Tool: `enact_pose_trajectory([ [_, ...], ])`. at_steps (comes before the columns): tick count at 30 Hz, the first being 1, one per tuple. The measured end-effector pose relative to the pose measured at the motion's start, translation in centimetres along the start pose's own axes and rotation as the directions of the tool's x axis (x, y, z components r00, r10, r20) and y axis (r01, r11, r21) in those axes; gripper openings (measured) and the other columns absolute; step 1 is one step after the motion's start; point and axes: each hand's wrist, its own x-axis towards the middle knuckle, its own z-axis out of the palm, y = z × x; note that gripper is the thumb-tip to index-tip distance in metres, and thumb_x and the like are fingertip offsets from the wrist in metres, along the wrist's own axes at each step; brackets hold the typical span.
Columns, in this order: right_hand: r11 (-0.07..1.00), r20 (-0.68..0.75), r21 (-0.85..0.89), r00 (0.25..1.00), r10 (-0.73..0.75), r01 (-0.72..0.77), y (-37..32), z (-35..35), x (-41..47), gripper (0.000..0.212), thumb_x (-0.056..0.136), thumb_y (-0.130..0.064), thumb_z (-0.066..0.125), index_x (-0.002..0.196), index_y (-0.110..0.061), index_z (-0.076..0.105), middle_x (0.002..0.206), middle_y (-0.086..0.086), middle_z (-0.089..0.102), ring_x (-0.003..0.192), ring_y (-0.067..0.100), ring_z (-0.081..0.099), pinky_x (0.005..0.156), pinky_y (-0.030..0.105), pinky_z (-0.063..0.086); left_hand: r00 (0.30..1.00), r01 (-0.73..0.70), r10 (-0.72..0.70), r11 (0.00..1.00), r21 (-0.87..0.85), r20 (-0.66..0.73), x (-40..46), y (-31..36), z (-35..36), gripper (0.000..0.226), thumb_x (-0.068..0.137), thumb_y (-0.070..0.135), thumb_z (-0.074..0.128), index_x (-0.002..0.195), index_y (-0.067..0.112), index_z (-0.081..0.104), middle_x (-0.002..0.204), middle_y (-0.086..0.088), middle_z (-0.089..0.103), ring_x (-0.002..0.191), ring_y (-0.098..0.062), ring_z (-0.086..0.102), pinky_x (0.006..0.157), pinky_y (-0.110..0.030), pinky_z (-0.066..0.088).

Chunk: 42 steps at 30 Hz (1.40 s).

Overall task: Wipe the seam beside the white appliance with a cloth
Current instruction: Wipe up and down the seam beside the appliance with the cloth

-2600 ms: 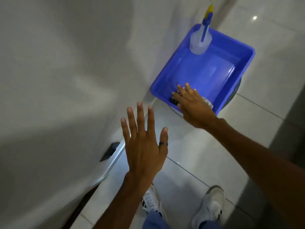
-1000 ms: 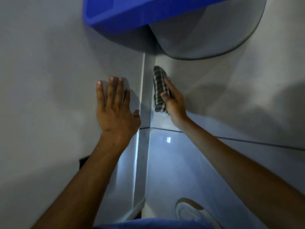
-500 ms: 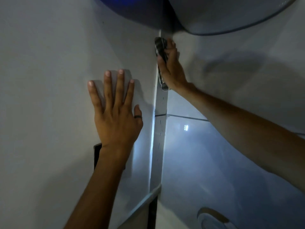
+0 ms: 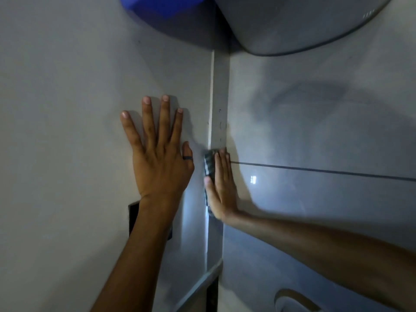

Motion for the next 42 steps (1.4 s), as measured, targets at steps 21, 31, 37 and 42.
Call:
enact_pose_trajectory([
  [21, 1.000, 0.112, 0.001, 0.993, 0.029, -0.029, -1.6, -1.8, 3.6, 0.079, 0.101, -0.063, 0.024, 0.164, -0.021, 0.000, 0.172, -0.008, -0.008, 0.164, 0.017, -0.006, 0.135, 0.042, 0.004, 1.000, 0.001, -0.001, 0.999, -0.038, -0.010, 0.4, 0.1, 0.4, 0.076, 0.107, 0.054, 0.027, 0.174, 0.025, 0.002, 0.180, -0.009, -0.016, 0.166, -0.040, -0.012, 0.120, -0.063, -0.031],
  [31, 0.995, -0.034, 0.094, 0.998, 0.045, -0.042, -5.5, -5.6, 22.5, 0.070, 0.104, -0.043, 0.033, 0.164, -0.012, 0.014, 0.175, 0.012, 0.015, 0.163, 0.029, 0.014, 0.132, 0.053, 0.019, 1.000, -0.002, 0.002, 1.000, -0.022, -0.006, 0.4, 0.1, 0.4, 0.075, 0.107, 0.053, 0.027, 0.174, 0.026, 0.005, 0.181, -0.009, -0.015, 0.166, -0.039, -0.011, 0.120, -0.064, -0.029],
  [37, 0.997, -0.059, 0.042, 0.995, 0.074, -0.072, -6.1, -4.9, 20.0, 0.070, 0.105, -0.048, 0.023, 0.164, -0.013, 0.010, 0.175, 0.010, 0.012, 0.164, 0.026, 0.010, 0.134, 0.050, 0.014, 1.000, 0.000, 0.001, 0.999, -0.050, 0.009, 0.6, 0.1, 0.0, 0.076, 0.108, 0.053, 0.029, 0.174, 0.026, 0.004, 0.181, -0.009, -0.015, 0.166, -0.039, -0.012, 0.120, -0.062, -0.031],
  [42, 0.998, -0.082, -0.027, 0.995, 0.062, -0.064, -3.5, -0.3, 2.2, 0.068, 0.104, -0.047, 0.031, 0.164, -0.016, 0.018, 0.174, 0.006, 0.019, 0.163, 0.023, 0.015, 0.132, 0.048, 0.021, 1.000, -0.007, 0.007, 0.999, -0.041, 0.015, 0.5, -0.1, 0.2, 0.078, 0.108, 0.055, 0.029, 0.174, 0.025, 0.001, 0.180, -0.009, -0.016, 0.165, -0.039, -0.014, 0.120, -0.063, -0.030],
])
